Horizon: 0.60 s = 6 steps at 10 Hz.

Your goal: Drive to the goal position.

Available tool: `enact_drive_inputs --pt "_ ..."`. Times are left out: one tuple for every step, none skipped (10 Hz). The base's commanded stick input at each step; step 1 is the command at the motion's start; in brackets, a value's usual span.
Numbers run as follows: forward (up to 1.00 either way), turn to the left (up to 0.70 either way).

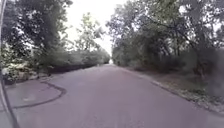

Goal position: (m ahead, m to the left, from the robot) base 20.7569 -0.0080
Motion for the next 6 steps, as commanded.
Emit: enact_drive_inputs --pt "0.70 0.00" --pt "0.70 0.00" --pt "0.70 0.00" --pt "0.70 0.00" --pt "0.70 0.00" --pt "0.70 0.00"
